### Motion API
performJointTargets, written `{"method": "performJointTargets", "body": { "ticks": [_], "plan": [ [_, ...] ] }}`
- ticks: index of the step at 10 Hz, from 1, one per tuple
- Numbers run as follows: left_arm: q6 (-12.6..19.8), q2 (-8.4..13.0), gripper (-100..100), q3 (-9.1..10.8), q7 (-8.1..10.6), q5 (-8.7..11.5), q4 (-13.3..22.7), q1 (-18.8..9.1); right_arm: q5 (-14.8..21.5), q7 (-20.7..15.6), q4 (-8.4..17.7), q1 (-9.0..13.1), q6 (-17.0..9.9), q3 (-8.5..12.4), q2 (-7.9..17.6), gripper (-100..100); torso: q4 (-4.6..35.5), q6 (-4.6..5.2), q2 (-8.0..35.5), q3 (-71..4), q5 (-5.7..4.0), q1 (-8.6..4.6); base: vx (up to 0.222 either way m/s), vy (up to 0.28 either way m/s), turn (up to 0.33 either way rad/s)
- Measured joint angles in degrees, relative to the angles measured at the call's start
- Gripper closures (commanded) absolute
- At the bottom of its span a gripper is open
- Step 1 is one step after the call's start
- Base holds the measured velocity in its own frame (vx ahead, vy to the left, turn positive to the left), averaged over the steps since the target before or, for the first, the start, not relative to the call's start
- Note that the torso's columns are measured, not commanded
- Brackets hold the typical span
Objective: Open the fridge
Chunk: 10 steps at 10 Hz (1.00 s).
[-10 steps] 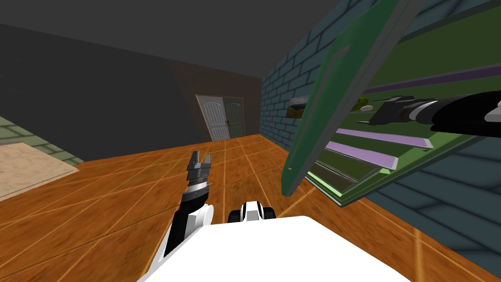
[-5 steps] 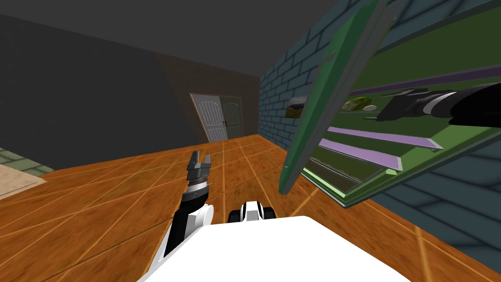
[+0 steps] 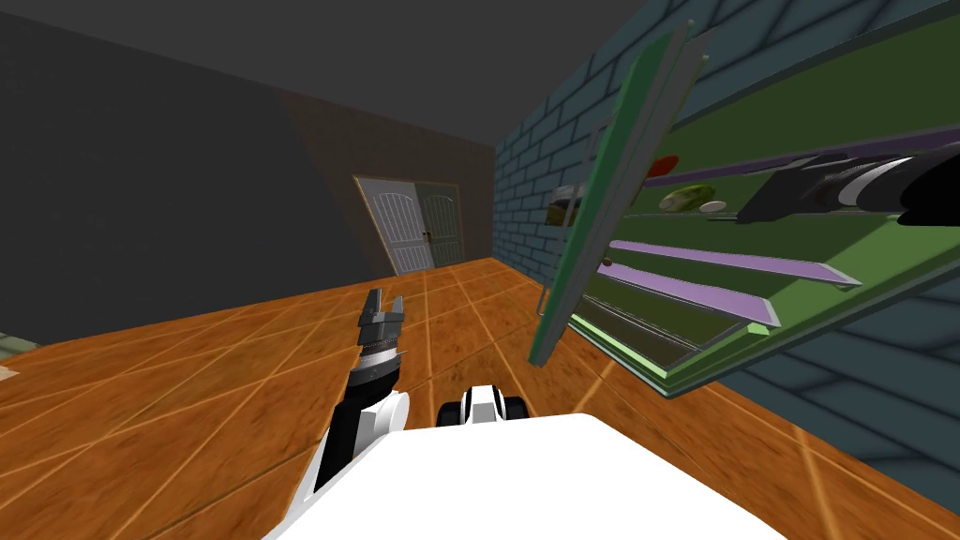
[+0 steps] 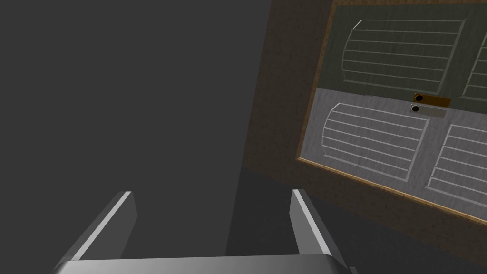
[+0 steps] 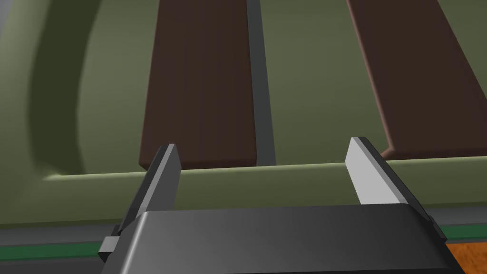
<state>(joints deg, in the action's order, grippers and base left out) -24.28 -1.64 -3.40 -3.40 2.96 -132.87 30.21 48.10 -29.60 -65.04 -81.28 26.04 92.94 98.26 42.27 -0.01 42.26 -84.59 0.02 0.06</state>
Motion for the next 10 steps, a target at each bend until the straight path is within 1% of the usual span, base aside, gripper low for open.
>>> {"method": "performJointTargets", "body": {
  "ticks": [2,4,5,6,7,8,9,10],
  "plan": [
    [0.0,0.0,0,0.00,0.00,0.0,0.0,0.0,0.7,0.4,1.7,-0.5,1.7,1.8,0.4,-100,0.0,-0.01,-0.1,-0.1,-0.01,-0.05,0.148,0.126,-0.080],
    [0.0,0.0,0,0.00,0.00,0.0,0.0,0.0,0.9,0.3,3.5,-0.7,3.3,3.2,0.9,-100,0.0,0.00,0.1,0.1,-0.04,-0.12,0.075,0.081,-0.035],
    [0.0,0.0,0,0.01,0.00,0.0,0.0,0.0,1.0,0.3,3.6,-0.8,3.4,3.3,0.9,-100,0.1,0.00,0.3,0.2,-0.09,-0.29,0.097,-0.011,-0.058],
    [0.0,0.0,0,0.01,0.00,0.0,0.0,0.0,1.7,0.8,3.6,-1.3,3.8,4.5,1.2,-100,0.1,0.04,0.1,0.1,-0.13,-0.40,0.061,-0.009,-0.017],
    [0.0,0.0,0,0.01,0.00,0.0,0.0,0.0,1.8,0.9,3.6,-1.3,3.9,4.6,1.2,-100,0.0,0.00,0.1,0.1,-0.11,-0.26,0.040,-0.004,-0.101],
    [0.0,0.0,0,0.01,0.00,0.0,0.0,0.0,2.3,1.2,3.7,-1.7,4.6,6.0,1.3,-100,0.1,0.04,0.1,0.1,-0.03,-0.10,0.068,-0.008,-0.170],
    [0.0,0.0,0,0.01,0.00,0.0,0.0,0.0,3.2,1.7,3.9,-2.3,5.7,7.9,1.9,-100,0.0,0.02,0.0,0.0,0.00,-0.02,0.082,0.000,-0.153],
    [0.0,0.0,0,0.01,0.00,0.0,0.0,0.0,3.3,1.6,5.0,-2.6,7.0,9.4,2.8,-100,0.0,-0.01,-0.1,0.0,0.01,0.01,0.059,0.002,-0.051]
  ]
}}
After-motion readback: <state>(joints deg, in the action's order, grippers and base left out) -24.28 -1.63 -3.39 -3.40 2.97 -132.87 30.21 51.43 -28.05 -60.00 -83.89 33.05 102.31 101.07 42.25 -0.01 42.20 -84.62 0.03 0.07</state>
